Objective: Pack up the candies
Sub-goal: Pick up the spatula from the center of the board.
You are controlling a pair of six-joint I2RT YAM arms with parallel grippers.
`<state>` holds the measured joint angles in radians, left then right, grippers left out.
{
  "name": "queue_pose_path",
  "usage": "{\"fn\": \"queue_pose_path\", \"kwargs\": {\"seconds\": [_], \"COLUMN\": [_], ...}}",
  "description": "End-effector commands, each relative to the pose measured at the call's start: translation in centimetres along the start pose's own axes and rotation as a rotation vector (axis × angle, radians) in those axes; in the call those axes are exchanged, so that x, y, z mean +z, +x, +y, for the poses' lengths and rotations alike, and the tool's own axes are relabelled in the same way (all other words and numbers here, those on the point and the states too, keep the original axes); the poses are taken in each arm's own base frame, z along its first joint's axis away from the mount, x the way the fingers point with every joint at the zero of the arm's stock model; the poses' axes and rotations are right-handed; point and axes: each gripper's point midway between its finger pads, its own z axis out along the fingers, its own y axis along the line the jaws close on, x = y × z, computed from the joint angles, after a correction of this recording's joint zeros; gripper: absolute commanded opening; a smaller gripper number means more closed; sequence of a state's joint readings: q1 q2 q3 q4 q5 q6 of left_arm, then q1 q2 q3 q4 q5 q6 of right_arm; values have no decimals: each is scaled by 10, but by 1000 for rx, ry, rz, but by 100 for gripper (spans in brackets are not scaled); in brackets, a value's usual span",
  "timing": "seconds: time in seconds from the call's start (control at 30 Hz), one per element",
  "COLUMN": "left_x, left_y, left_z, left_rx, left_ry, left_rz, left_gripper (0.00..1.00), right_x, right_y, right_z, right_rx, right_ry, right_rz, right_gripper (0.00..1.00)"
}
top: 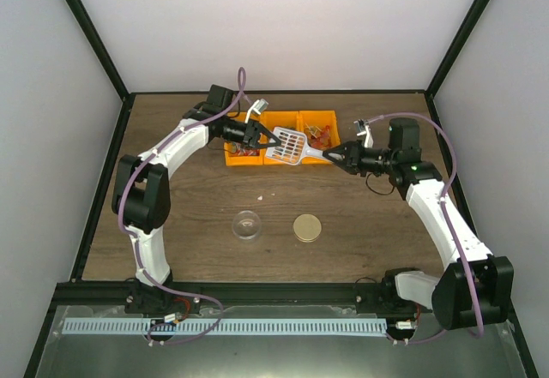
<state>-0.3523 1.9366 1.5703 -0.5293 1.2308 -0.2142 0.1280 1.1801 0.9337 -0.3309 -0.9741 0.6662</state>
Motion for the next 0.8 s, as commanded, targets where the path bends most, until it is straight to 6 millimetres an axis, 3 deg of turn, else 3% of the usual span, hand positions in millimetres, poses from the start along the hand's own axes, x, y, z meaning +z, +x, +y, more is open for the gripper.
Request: {"fn": "queue_pose_path", "kwargs": {"seconds": [0.0,0.17,0.47,0.6,0.77], "left_x": [0,0,0,0,0], "left_y": [1,2,1,1,0], "left_z": [-4,-2,3,6,8], "left_rx": [26,20,22,21,18], "left_ry": [8,5,-22,-30,-37], "left_rz": [3,4,-2,-3,-3], "left_gripper": [4,4,4,4,4], "right_x": [-2,-2,-1,-1,0], "right_y": [3,3,4,4,5], "right_z": [7,6,8,11,9], "right_rx": [-23,-23,-24,-18,-16], "right_ry": [-5,-3,-18,-35,-29], "right_rz": [-1,-2,5,10,13], "right_gripper": [14,1,1,18,22]}}
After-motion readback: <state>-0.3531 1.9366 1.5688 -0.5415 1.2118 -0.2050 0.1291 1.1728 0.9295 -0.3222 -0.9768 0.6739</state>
